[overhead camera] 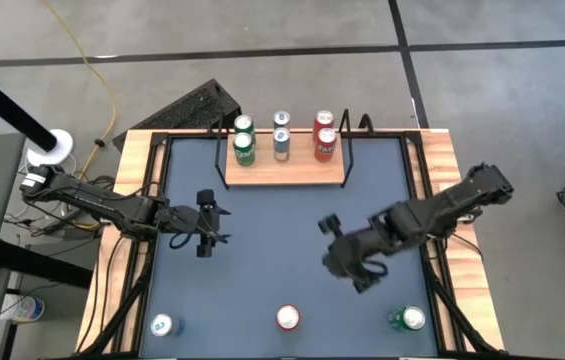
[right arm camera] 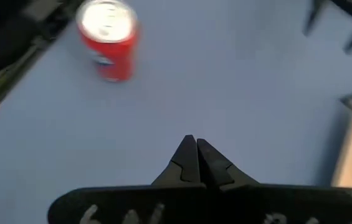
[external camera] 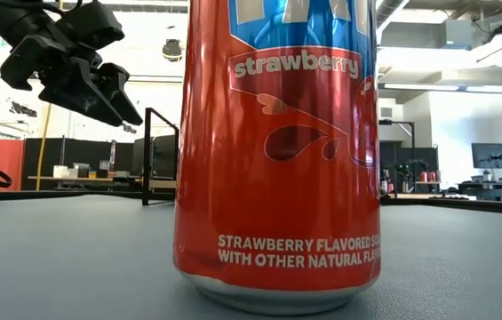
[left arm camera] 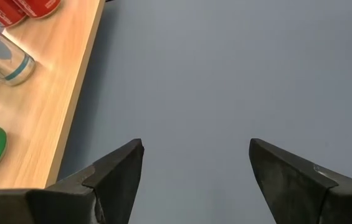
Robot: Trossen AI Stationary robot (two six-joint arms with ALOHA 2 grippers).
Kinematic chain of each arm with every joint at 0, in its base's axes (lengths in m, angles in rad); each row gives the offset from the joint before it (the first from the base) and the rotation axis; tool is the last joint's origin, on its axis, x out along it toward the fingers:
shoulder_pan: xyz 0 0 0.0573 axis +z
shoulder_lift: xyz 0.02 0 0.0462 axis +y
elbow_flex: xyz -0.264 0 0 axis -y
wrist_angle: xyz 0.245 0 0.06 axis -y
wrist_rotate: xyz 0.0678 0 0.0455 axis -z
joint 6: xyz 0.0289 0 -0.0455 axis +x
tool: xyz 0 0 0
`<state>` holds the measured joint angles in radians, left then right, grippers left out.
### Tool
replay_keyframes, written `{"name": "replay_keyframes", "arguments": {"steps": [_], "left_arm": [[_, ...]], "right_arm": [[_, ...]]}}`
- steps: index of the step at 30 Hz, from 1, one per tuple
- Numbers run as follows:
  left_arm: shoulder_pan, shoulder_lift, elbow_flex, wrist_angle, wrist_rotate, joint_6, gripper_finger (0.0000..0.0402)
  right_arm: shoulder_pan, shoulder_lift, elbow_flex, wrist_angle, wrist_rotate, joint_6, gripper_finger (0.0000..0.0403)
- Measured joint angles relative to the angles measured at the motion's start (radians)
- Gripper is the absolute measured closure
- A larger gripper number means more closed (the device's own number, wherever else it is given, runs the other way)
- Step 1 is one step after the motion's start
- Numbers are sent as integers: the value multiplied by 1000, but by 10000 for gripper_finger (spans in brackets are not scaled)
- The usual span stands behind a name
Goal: Place canned beverage on shelf
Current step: Put the blue soda can on the shelf aligned with the other blue soda cans
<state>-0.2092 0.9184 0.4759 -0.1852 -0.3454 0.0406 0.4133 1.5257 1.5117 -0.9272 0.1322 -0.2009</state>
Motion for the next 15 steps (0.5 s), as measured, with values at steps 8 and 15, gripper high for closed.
{"name": "replay_keyframes", "arguments": {"steps": [8,15], "left_arm": [[0,0,0,12,0,3,120],[0,0,0,24,0,1,120]], "right_arm": [[89,-26,-166,148,-2,-70,403],[89,-56,-426,489,-1,-118,403]]}}
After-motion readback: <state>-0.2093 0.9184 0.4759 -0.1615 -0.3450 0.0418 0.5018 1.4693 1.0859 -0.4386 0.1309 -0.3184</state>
